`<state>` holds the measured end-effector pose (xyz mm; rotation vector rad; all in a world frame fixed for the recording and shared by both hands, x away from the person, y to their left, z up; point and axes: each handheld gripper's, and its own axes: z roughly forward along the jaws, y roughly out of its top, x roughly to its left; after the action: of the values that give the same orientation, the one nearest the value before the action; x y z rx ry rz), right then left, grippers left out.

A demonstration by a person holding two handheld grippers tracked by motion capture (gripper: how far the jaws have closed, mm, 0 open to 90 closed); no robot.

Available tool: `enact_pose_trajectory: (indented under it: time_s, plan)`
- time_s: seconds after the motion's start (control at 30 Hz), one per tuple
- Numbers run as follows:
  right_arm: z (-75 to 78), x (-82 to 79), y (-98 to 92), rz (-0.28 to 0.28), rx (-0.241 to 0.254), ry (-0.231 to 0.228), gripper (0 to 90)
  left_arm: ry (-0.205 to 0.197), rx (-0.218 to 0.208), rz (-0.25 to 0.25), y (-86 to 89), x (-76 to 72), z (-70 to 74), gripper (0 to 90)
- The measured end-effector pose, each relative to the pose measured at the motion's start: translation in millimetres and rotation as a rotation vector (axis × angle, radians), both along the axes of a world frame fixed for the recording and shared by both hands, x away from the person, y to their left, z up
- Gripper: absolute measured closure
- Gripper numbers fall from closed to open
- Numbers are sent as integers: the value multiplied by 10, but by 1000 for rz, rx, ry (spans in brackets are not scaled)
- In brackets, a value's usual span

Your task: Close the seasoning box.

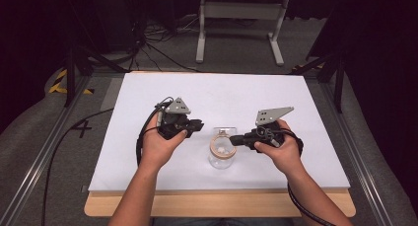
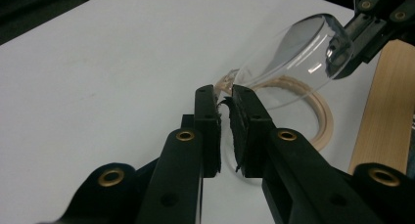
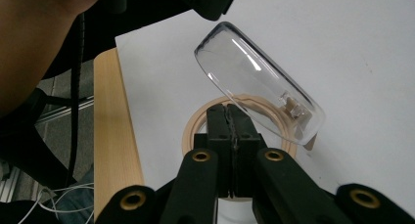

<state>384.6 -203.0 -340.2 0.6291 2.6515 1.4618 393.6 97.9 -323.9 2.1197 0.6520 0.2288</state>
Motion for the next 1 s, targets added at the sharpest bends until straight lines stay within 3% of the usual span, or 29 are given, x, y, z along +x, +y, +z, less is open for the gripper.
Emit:
enact_pose_trajectory:
  time_s: [0.2, 0.33, 0.47, 0.63, 0.93, 1.0]
  plan:
    - [-5, -25, 1, 11, -22, 8, 900, 36, 63, -9, 122, -108, 42, 805]
    - [-7, -38, -3, 16, -36, 17, 900, 70, 49, -19, 197, -154, 59, 791]
    - [-29, -33, -4, 22, -49, 22, 900, 82, 66, -19, 244, -178, 70, 779]
    - [-57, -50, 1, 30, -71, 29, 900, 116, 89, -23, 305, -153, 30, 767]
    - [-102, -50, -10, 41, -107, 54, 900, 142, 115, -25, 307, -116, -40, 762]
    - [-118, -52, -2, 47, -119, 61, 900, 147, 141, -39, 304, -106, -39, 761]
